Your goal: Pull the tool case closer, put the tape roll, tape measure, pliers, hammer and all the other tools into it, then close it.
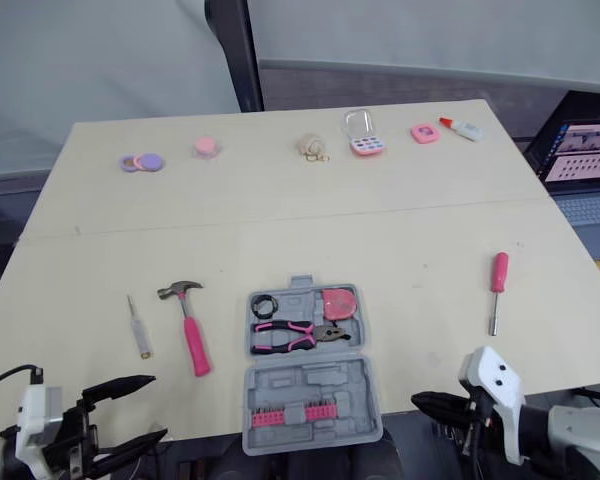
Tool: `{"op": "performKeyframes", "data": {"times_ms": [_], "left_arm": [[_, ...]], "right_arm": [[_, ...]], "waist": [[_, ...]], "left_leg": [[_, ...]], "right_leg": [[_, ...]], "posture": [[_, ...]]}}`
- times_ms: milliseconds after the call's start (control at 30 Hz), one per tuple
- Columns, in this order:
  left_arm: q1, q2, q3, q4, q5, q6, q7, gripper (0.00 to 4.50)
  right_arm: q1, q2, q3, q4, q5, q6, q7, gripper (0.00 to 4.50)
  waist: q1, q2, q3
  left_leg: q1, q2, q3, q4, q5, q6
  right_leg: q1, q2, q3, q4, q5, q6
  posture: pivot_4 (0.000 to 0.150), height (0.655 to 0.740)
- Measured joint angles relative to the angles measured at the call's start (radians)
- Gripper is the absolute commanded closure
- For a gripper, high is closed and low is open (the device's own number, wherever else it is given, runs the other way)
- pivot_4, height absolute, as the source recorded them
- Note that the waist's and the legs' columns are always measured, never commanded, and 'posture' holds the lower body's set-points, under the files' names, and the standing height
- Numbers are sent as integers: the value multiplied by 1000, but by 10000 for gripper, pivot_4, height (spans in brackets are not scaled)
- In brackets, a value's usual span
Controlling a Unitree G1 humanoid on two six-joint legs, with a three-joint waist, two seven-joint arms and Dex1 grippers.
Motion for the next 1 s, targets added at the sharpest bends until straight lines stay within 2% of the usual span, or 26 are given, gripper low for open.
{"op": "performKeyframes", "data": {"times_ms": [33,133,367,500,633,1000], "left_arm": [[-12,23,-6,-12,9,49,29,0],[-109,62,-22,-48,-8,162,77,9315],[-233,151,-92,-95,-1,269,70,44621],[-297,180,-164,-96,62,292,84,44621],[-386,211,-256,-109,149,372,156,44621],[-592,204,-451,-115,206,524,192,44621]], "right_arm": [[-11,-8,0,6,1,3,-1,44715],[-46,-30,1,18,1,4,-1,45000],[-90,-69,22,51,-4,0,-1,45000],[-169,-95,63,72,-26,-9,-3,45000],[-259,-114,140,119,-71,-20,-15,45000],[-467,-125,385,258,-197,18,-66,45000]], "waist": [[0,0,0],[3,0,0],[-5,1,0],[-2,1,0],[1,1,0],[-2,1,0]], "left_leg": [[0,0,0,0,0,0],[1,1,-1,1,1,1],[1,-2,-1,0,1,1],[1,-2,0,1,1,1],[2,-2,-2,2,2,0],[0,-2,-1,3,2,0]], "right_leg": [[0,0,0,1,0,0],[-1,0,1,2,0,0],[-1,1,0,4,1,1],[-1,1,0,4,1,2],[-1,1,0,5,2,3],[-3,1,0,6,2,3]], "posture": [[1500,7400],[1500,7400],[1500,7400],[1500,7400],[1500,7400],[1500,7400]]}}
